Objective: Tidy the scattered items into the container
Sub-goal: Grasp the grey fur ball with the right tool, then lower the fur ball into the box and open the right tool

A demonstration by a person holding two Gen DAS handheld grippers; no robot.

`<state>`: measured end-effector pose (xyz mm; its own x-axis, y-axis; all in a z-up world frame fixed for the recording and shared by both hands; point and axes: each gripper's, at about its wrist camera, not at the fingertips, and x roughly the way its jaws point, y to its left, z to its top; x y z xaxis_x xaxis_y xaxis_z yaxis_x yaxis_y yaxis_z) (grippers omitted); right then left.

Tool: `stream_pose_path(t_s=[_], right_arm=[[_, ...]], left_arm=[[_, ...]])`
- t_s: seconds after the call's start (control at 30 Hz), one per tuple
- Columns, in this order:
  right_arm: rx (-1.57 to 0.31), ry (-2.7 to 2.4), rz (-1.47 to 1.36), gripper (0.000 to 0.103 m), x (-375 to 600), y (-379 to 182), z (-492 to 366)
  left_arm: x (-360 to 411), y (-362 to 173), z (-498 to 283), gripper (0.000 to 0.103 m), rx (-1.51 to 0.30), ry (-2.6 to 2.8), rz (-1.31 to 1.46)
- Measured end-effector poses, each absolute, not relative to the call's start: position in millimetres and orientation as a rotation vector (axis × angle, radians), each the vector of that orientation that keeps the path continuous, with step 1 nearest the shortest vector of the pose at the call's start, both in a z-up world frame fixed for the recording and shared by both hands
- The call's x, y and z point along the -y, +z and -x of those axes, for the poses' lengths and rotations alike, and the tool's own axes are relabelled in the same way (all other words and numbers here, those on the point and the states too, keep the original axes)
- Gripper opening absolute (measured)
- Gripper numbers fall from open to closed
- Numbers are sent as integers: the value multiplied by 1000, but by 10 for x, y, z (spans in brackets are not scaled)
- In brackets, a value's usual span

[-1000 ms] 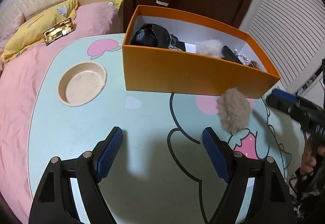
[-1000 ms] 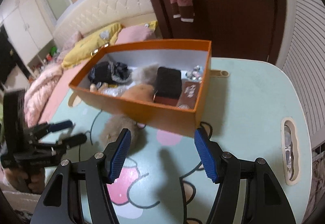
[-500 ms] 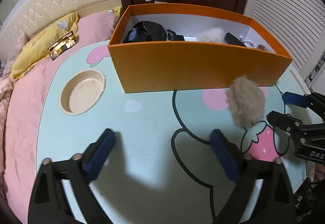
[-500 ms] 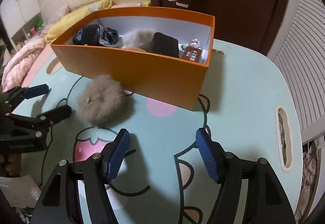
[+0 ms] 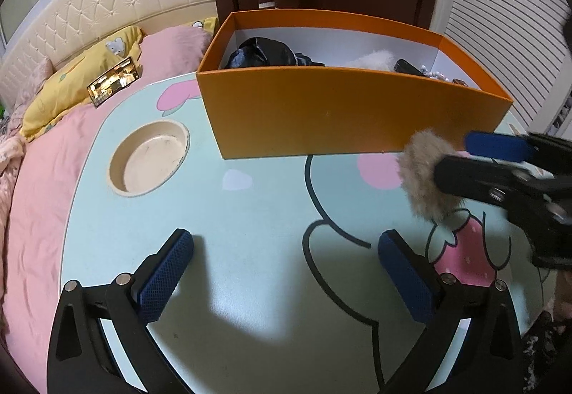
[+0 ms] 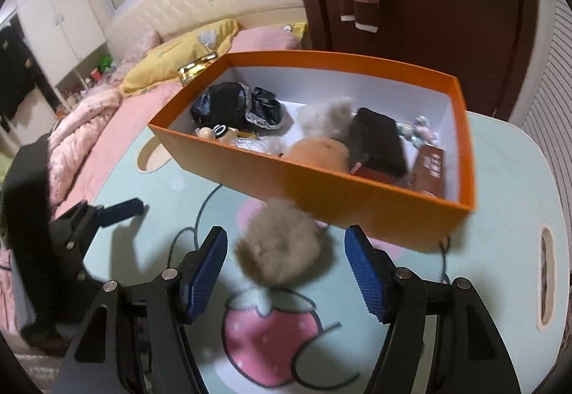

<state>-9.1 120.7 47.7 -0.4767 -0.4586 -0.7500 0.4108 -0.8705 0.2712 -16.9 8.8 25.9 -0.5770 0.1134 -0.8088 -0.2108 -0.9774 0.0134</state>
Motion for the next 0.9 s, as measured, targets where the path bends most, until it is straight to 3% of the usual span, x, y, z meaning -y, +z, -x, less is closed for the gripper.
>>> stream_pose_path(t_s=[0.07, 0.1, 0.17, 0.27, 0.57, 0.9], right_arm=[[22, -2330, -1249, 63, -1095, 420, 150], [7, -2318, -1270, 49, -1052, 387, 168], [-27, -2311, -1276, 37, -987, 354, 164], [-82, -2299, -1264, 35, -941, 359, 125], [9, -2269, -1195, 35, -1103, 533, -53], [88, -2306, -1027, 35, -1263, 1020, -48]], left_arm=[[-86, 267, 119, 103, -154, 2640, 1341], [-69, 270, 110, 103, -150, 2644, 1343], [-37, 267, 107, 103, -147, 2646, 1346], [18, 267, 115, 103, -130, 2652, 1351], [151, 317, 128, 103, -54, 2622, 1344], [294, 741, 259, 103, 78, 2646, 1237]])
